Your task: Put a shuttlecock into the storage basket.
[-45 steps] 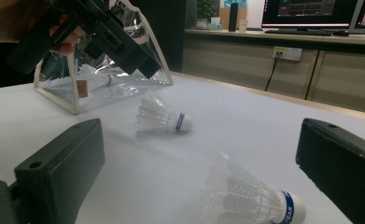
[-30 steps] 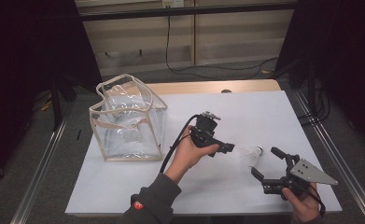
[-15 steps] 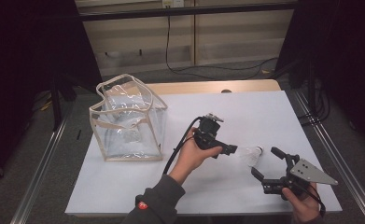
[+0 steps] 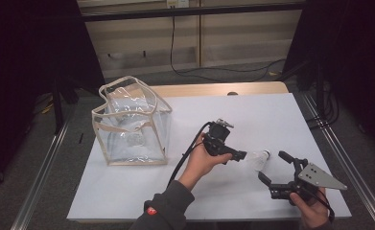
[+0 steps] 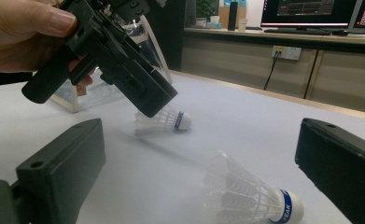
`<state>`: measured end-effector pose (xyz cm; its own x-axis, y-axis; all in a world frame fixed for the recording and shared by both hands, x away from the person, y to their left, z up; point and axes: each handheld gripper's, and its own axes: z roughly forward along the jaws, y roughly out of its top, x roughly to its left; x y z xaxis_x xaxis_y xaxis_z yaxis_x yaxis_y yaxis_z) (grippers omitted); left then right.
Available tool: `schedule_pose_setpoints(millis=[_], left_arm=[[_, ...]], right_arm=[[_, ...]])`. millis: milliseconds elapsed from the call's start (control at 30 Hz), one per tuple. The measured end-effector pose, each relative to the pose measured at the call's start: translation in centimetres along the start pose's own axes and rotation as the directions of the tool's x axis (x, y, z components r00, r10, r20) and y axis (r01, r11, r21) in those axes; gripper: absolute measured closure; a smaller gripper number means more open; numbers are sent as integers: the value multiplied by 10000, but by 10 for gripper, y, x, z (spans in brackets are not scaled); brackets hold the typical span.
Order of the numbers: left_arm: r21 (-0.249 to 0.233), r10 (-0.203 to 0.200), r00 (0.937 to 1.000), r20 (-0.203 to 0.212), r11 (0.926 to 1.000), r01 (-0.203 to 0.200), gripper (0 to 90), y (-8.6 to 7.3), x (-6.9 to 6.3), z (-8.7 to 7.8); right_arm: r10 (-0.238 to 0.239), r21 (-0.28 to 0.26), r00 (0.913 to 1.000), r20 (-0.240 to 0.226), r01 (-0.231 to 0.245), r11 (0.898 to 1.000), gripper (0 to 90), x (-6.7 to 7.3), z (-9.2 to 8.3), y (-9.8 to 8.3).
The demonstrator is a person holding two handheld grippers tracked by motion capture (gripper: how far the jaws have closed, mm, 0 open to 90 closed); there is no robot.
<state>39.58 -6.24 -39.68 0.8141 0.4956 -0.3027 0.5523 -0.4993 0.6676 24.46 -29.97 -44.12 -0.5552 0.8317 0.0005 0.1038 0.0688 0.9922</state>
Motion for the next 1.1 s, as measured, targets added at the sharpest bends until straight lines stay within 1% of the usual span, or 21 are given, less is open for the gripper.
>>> schedule_pose_setpoints(millis=[200, 500, 567, 633, 733, 967, 1100], left_arm=[[-28, 95, 10000, 23, 10000, -94, 60, 0, 1, 4], [78, 191, 9997, -174, 9998, -190, 60, -1, 0, 11], [62, 115, 9998, -149, 9999, -115, 61, -2, 0, 13], [87, 157, 9996, -219, 9998, -155, 61, -2, 1, 14], [110, 217, 9996, -203, 9997, -215, 62, -2, 1, 16], [53, 209, 9997, -157, 9998, -208, 67, -1, -1, 18], [65, 308, 9993, -209, 9995, -307, 72, 0, -2, 20]], right_arm=[[20, -5, 10000, 25, -20, 10000, 15, 0, 0, 0], [29, 15, 10000, -3, -29, 10000, 16, 0, 0, 0], [20, 8, 10000, 3, -20, 10000, 15, 0, 0, 0], [18, 12, 10000, 6, -18, 10000, 15, 0, 0, 0], [23, -6, 10000, -2, -23, 10000, 15, 0, 0, 0], [24, -4, 10000, -6, -24, 10000, 15, 0, 0, 0], [34, 4, 10000, -8, -34, 10000, 15, 0, 0, 0]])
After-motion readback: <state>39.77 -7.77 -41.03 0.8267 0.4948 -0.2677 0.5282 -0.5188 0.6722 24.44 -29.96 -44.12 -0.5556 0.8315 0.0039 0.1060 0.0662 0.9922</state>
